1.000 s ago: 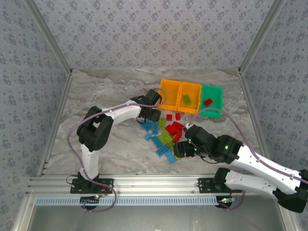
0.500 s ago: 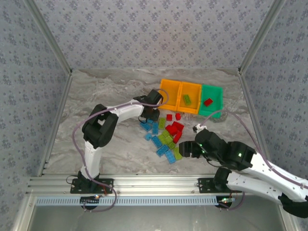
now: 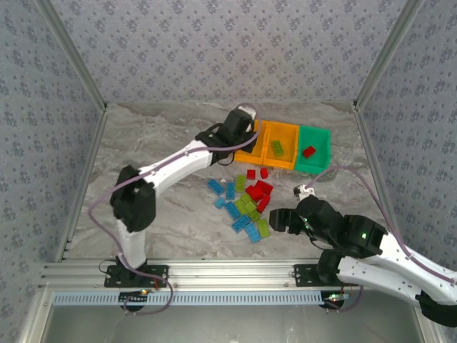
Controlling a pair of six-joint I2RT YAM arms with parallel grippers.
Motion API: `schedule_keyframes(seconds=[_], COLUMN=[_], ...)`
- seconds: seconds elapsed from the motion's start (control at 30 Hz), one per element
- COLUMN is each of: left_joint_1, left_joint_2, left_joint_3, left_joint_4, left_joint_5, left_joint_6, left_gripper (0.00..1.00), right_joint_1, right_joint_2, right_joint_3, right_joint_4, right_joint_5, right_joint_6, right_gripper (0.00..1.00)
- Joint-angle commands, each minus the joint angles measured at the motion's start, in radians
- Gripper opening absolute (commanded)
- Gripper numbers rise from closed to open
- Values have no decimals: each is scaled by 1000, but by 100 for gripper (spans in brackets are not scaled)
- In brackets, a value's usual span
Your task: Sort the legos into containers by color
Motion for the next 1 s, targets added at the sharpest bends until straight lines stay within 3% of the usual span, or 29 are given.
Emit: schedule_keyframes(seconds=[0.0, 0.23, 0.37, 0.5, 0.6, 0.73, 0.83, 0.97], left_joint_1=[23, 57, 58, 58, 53, 45, 27, -20], left_joint_2=[172, 460, 471, 440, 377, 251, 23, -306], left_joint_3=[157, 543, 561, 545, 470, 350, 84, -259], left_joint_4=[-32, -183, -164, -162, -116, -82, 55, 172], left_joint_5=[-56, -51, -39, -26, -13, 22, 74, 98], left_joint_6=[12, 46, 63, 65, 75, 69, 53, 85], left_gripper=[24, 25, 38, 43, 46, 43, 42, 42], right_joint_1=[13, 52, 75, 78, 79, 78, 76, 48], right_joint_2=[-3, -8, -12, -14, -14, -12, 5, 88], right_joint_3=[-5, -7, -15, -22, -27, -34, -37, -47], right_joint_4=[6, -33, -41, -30, -18, -1, -10, 47], right_joint_5=[0, -1, 15, 30, 43, 85, 158, 167], right_joint_6=[31, 64, 79, 80, 74, 70, 100, 104], right_gripper=[79, 80, 81, 82, 82, 83, 82, 82])
